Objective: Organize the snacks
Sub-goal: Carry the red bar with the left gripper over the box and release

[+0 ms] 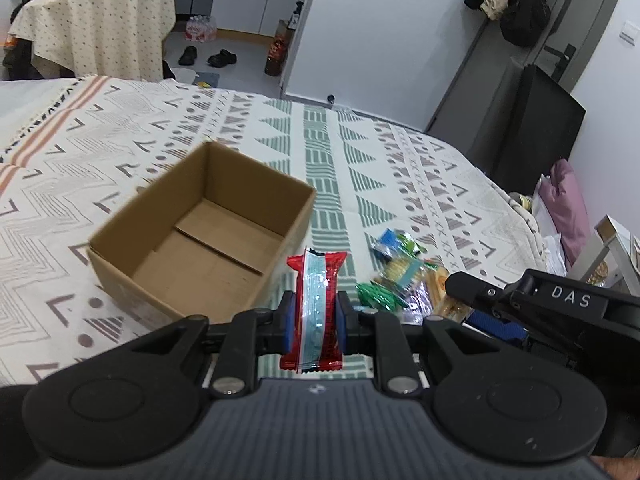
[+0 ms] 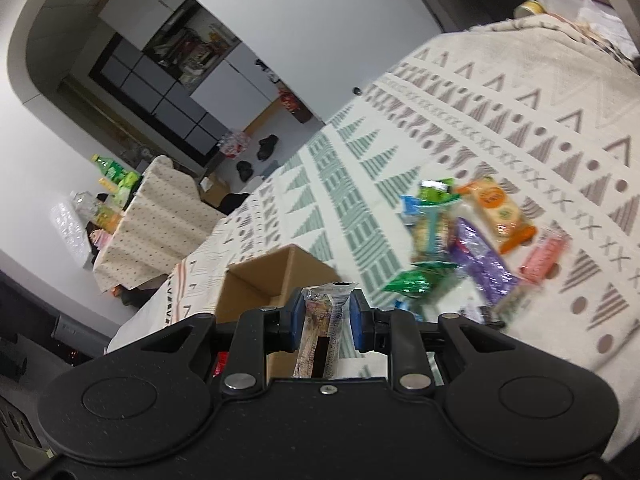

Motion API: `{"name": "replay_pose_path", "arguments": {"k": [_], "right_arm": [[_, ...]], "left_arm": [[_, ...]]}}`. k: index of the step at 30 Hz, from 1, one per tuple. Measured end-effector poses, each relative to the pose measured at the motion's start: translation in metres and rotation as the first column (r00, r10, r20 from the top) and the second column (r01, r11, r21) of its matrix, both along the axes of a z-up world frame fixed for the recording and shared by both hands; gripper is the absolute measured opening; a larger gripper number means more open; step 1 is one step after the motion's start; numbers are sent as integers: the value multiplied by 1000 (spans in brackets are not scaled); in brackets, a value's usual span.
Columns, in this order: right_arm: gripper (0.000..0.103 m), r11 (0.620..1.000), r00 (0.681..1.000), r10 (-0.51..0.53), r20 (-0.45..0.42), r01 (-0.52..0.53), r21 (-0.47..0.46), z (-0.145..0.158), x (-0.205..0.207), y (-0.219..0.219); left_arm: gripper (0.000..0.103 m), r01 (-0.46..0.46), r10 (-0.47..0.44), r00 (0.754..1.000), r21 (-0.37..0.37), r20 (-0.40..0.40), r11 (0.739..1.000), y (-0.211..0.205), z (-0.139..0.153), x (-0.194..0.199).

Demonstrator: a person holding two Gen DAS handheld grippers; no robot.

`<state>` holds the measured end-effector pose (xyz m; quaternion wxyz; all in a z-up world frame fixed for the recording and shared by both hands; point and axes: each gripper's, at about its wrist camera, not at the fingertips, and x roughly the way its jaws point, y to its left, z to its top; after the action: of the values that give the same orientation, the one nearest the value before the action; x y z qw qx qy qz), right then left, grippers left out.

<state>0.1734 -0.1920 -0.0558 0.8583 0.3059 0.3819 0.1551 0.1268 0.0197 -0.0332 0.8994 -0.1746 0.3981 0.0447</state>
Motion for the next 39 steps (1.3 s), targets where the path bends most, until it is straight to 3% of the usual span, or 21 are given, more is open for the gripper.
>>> {"name": "replay_pose_path", "arguments": {"k": [12, 28, 39], "right_arm": [[23, 998, 996, 69, 48, -69, -9, 12, 9, 46], [23, 987, 987, 157, 31, -156, -39, 0, 38, 112], [23, 986, 986, 165, 21, -164, -38, -3, 53, 134]], "left_arm": [[19, -72, 72, 997, 11, 18, 997, 57, 8, 0], [19, -98, 97, 993, -13, -71, 995, 118, -32, 39], [20, -116, 109, 990, -78, -87, 990, 141, -47, 55]]}}
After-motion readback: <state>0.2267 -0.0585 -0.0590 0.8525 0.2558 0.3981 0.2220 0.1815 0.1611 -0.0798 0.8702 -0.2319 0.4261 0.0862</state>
